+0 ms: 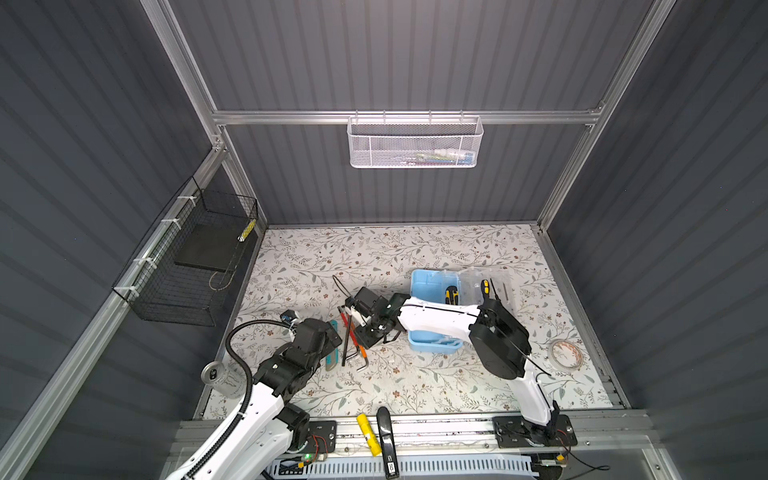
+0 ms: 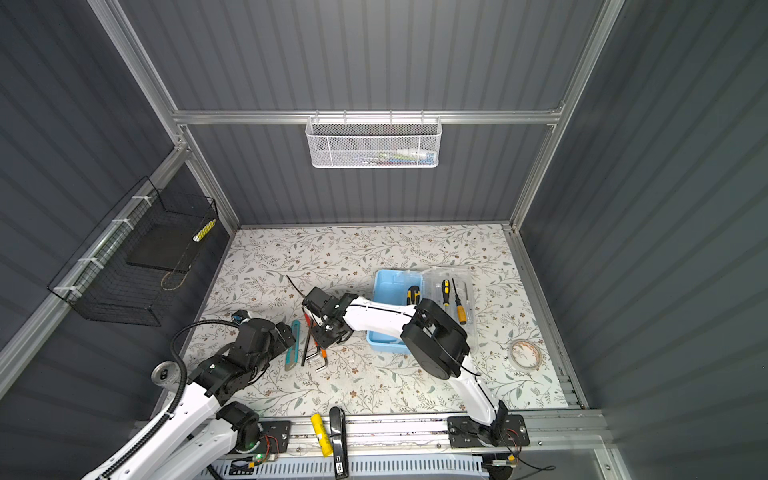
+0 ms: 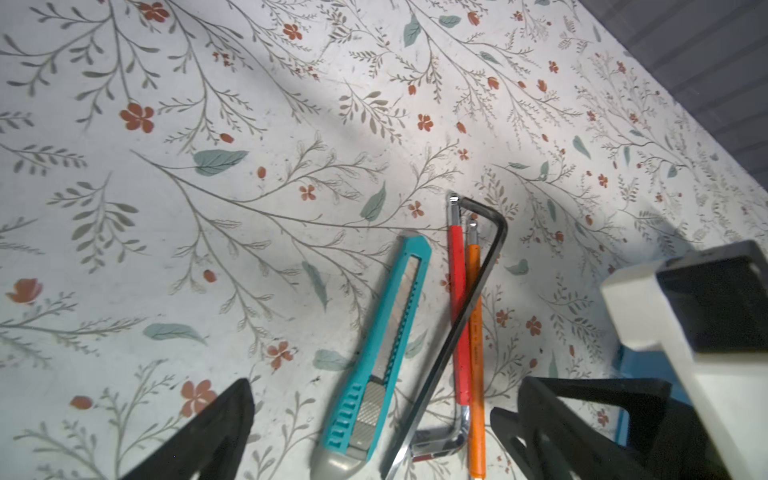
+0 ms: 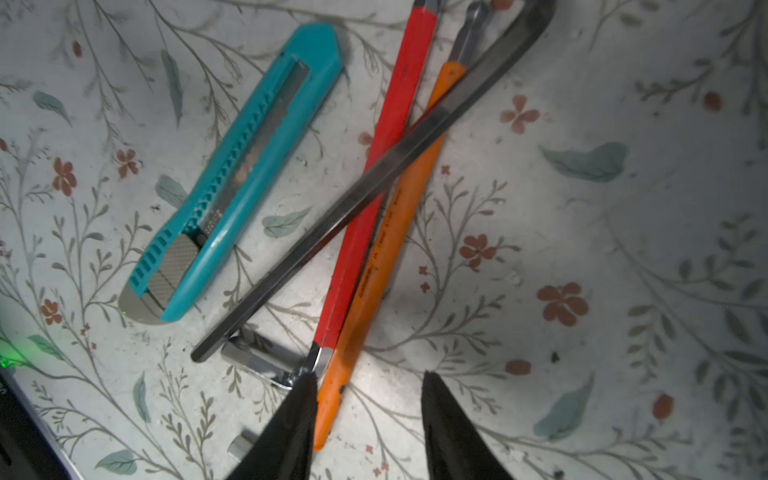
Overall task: Pack the tool kit
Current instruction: 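Move the right gripper back to the orange-handled screwdriver in the pile, then close the right gripper on the orange screwdriver handle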
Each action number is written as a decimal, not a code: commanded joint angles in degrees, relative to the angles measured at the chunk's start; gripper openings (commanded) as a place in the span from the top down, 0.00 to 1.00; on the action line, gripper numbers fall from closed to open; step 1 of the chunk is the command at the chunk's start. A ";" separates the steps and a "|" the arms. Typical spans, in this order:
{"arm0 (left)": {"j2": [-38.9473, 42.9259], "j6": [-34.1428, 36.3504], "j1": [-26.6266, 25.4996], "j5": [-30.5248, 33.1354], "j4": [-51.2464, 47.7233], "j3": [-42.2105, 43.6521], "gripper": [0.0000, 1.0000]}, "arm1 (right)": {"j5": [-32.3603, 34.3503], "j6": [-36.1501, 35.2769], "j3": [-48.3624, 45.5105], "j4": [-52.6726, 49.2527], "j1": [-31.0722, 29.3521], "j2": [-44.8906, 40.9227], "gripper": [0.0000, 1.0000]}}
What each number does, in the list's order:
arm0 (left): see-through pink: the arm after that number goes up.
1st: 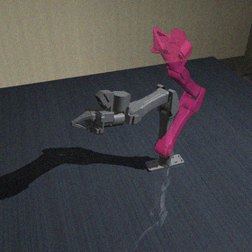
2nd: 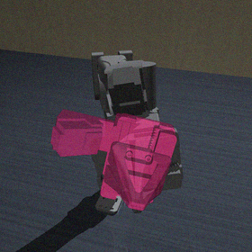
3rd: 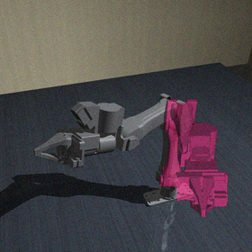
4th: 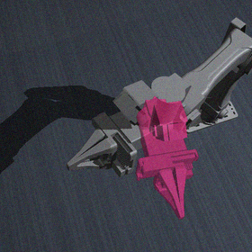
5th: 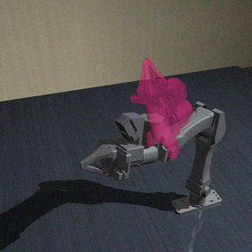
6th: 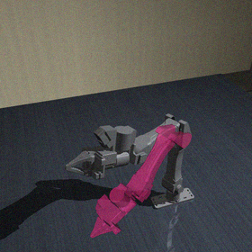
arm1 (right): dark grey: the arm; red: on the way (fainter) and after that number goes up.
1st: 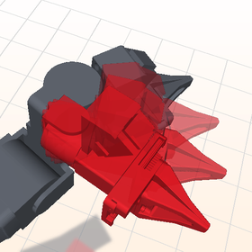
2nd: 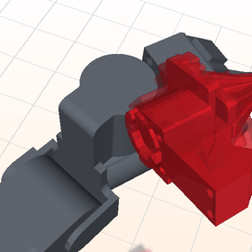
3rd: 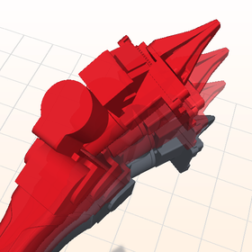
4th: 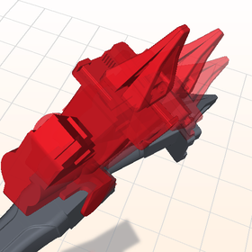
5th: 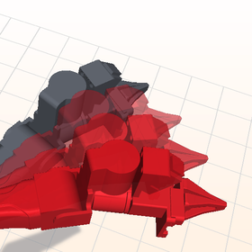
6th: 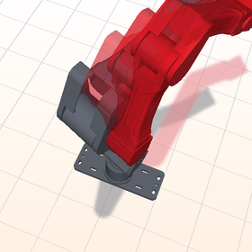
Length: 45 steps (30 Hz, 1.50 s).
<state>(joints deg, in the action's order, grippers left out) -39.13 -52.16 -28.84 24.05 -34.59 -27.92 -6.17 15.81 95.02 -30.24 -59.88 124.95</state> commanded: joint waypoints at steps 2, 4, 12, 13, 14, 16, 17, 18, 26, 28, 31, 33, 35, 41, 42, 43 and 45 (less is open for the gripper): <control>1.47 2.14 -0.07 3.39 -5.54 -2.46 0.00 | 0.29 -1.22 2.78 -2.92 -0.50 1.86 0.58; 1.82 2.40 -0.01 3.80 -6.16 -2.66 0.01 | 1.19 -1.07 3.46 -3.35 -0.50 2.70 0.59; 2.39 2.68 -0.07 4.34 -7.07 -2.66 0.01 | 5.99 -0.92 6.34 -7.31 -0.68 5.37 0.63; 2.41 2.76 -0.07 4.38 -7.07 -2.66 0.01 | 6.19 -1.09 6.61 -7.65 -0.75 5.73 0.63; 2.45 2.77 -0.08 4.50 -7.15 -2.55 0.01 | 6.61 -1.14 6.87 -7.90 -0.92 6.06 0.63; 2.46 2.99 -0.06 4.51 -7.15 -2.58 0.01 | 7.89 -1.31 8.10 -9.19 -1.18 7.07 0.63; 2.44 3.03 -0.05 4.60 -7.24 -2.56 0.01 | 8.64 -1.31 8.88 -9.90 -1.29 7.69 0.63; 2.48 3.03 -0.04 4.60 -7.37 -2.64 0.01 | 9.36 -1.21 9.47 -10.50 -1.34 8.17 0.64; 2.87 3.65 -0.08 5.42 -8.20 -2.99 0.01 | 11.39 -0.31 14.61 -14.21 -1.46 12.13 0.78; 3.32 3.65 -0.01 5.56 -8.31 -2.98 0.01 | 12.14 -0.09 14.50 -14.25 -1.46 11.90 0.80; 3.50 3.90 -0.08 5.58 -8.04 -2.75 0.01 | 12.75 0.64 14.16 -14.23 -1.29 11.06 0.86; 3.40 3.98 -0.03 5.65 -7.83 -2.75 0.01 | 12.91 1.38 13.92 -14.25 -1.08 10.22 0.88; 2.97 4.22 -0.05 5.57 -7.52 -2.73 0.01 | 12.81 2.52 14.09 -14.85 -0.69 9.17 0.90; 1.99 4.86 -0.07 5.65 -7.03 -2.96 0.01 | 12.39 6.01 13.45 -15.45 0.85 5.39 0.99; 1.87 5.03 -0.08 5.70 -6.90 -3.01 0.00 | 12.56 6.39 13.20 -15.43 1.15 4.74 1.00; 1.96 5.14 -0.07 5.77 -6.81 -3.01 0.00 | 12.92 6.61 13.04 -15.54 1.53 4.14 1.00; 1.87 5.36 -0.08 5.83 -6.56 -3.01 0.01 | 13.64 7.18 12.67 -15.70 2.10 3.03 1.00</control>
<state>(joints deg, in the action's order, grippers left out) -37.04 -48.23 -28.84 28.58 -41.10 -29.21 5.61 20.86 108.12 -44.40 -58.83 131.96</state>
